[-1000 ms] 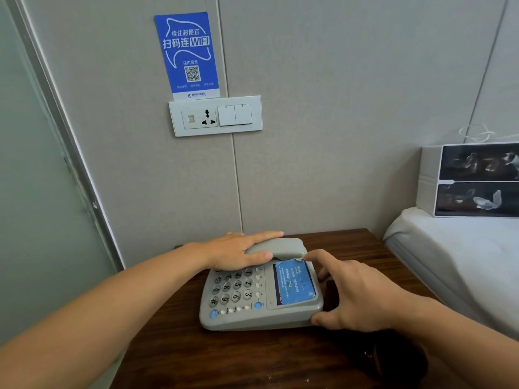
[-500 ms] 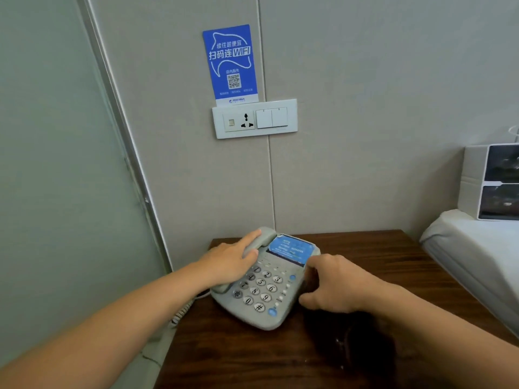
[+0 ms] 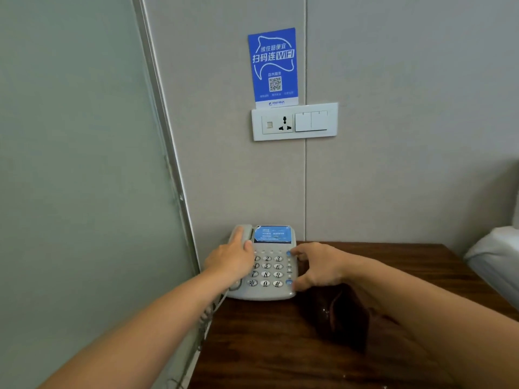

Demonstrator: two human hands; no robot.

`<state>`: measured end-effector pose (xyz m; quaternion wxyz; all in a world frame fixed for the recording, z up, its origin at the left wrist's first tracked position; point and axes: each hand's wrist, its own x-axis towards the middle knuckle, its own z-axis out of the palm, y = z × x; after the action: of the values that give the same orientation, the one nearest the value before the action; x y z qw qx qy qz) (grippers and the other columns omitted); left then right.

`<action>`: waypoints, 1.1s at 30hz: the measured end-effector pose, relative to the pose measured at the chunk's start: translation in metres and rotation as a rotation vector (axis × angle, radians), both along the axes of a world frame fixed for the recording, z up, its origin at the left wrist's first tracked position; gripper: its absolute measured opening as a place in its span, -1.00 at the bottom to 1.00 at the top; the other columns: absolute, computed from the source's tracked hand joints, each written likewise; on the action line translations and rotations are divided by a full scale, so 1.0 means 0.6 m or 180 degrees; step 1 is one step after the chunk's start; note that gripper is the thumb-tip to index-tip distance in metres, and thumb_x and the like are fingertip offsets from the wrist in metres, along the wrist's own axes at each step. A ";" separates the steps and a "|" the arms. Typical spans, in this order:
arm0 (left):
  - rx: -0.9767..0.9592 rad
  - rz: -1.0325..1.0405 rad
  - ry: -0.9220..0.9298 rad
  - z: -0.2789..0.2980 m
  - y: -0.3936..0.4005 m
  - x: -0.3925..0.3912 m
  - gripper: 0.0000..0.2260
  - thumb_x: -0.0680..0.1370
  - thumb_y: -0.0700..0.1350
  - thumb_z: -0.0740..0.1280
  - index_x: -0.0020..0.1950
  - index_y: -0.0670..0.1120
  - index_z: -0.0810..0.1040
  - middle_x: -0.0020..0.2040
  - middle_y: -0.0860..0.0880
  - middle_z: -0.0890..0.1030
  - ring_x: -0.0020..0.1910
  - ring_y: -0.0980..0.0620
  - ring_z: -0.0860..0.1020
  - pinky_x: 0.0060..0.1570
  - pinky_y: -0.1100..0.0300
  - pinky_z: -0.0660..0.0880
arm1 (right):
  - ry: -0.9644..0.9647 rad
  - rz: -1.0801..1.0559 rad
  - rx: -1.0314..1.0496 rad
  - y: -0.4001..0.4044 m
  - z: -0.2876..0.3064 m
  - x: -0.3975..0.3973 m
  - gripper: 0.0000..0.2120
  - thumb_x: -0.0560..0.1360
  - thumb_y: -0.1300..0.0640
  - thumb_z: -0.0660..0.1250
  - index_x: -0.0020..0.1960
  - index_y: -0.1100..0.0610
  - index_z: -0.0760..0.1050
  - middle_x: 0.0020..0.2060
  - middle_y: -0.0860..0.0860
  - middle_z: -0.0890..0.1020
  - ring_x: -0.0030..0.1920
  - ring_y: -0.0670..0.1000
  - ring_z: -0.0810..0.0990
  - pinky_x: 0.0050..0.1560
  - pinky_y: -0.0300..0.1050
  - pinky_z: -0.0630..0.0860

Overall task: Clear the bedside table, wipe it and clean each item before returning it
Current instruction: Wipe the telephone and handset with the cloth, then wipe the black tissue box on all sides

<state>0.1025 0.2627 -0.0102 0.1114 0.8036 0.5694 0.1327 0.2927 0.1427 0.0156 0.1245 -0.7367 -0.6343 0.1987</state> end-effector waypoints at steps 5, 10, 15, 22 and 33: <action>0.0105 0.0224 -0.0192 -0.007 0.005 0.014 -0.57 0.71 0.13 -0.08 0.60 0.15 0.11 0.32 -0.15 0.59 0.24 -0.23 0.56 -0.01 0.00 0.43 | 0.0079 -0.0005 0.0070 0.022 -0.014 0.007 -0.07 0.32 -0.10 0.62 0.58 0.06 0.31 0.38 -0.01 0.55 0.33 -0.01 0.54 0.38 -0.12 0.46; 0.0032 0.0128 -0.0109 -0.008 0.016 0.014 -0.52 0.71 0.18 -0.11 0.64 0.17 0.02 0.39 -0.12 0.55 0.32 -0.20 0.53 -0.01 0.04 0.39 | 0.0356 -0.0029 0.0101 0.014 -0.015 0.013 -0.12 0.32 -0.10 0.63 0.55 0.03 0.35 0.38 -0.05 0.53 0.35 -0.03 0.53 0.41 -0.13 0.44; -0.0074 -0.0208 -0.0138 -0.014 0.035 0.000 -0.47 0.68 0.25 -0.09 0.65 0.18 -0.03 0.49 -0.17 0.47 0.37 -0.24 0.50 0.19 -0.06 0.45 | 0.0272 -0.0111 0.0313 -0.026 0.011 0.014 -0.38 0.37 -0.13 0.60 0.34 0.01 0.48 0.14 -0.10 0.61 0.10 -0.10 0.60 0.06 -0.25 0.54; -0.0308 -0.0099 -0.0610 -0.019 0.028 0.018 -0.47 0.70 0.20 0.02 0.67 0.22 0.02 0.55 -0.24 0.38 0.48 -0.31 0.40 0.46 -0.13 0.34 | 0.0063 -0.0400 0.0634 -0.114 0.073 0.051 -0.38 0.40 -0.15 0.57 0.38 0.00 0.48 0.16 -0.08 0.63 0.13 -0.04 0.62 0.20 -0.10 0.57; -0.0734 -0.0620 -0.0839 -0.001 0.034 0.011 -0.20 0.57 0.45 0.07 0.70 0.08 0.01 0.66 -0.11 0.20 0.61 -0.18 0.23 0.55 0.00 0.18 | -0.0034 -0.0728 0.0894 -0.243 0.101 0.099 -0.44 0.40 -0.18 0.57 0.31 0.00 0.54 0.06 -0.10 0.65 0.09 -0.04 0.65 0.20 -0.09 0.57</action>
<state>0.1089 0.2830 -0.0106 0.2885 0.8125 0.4810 0.1593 0.3521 -0.0031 0.0763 0.2445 -0.7805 -0.5685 0.0888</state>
